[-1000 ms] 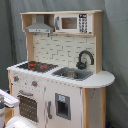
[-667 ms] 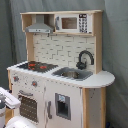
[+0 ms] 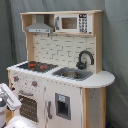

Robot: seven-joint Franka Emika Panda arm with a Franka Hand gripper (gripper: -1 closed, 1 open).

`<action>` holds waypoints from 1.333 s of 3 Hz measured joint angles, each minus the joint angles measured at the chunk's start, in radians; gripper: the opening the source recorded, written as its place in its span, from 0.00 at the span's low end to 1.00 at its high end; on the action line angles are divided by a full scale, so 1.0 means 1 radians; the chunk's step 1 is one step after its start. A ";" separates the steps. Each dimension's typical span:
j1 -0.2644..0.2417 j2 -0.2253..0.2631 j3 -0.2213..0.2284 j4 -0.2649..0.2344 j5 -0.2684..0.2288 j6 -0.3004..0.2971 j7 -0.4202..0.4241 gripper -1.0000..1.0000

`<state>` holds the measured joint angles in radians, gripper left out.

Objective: Play with the kitchen

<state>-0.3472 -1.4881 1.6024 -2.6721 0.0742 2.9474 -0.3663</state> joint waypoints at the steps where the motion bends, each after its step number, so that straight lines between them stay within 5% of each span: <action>1: -0.036 0.000 0.000 0.034 0.000 0.002 0.088 1.00; 4: -0.120 -0.029 0.004 0.101 -0.001 0.071 0.450 1.00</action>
<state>-0.4669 -1.5172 1.6063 -2.5713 0.0730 3.0182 0.0838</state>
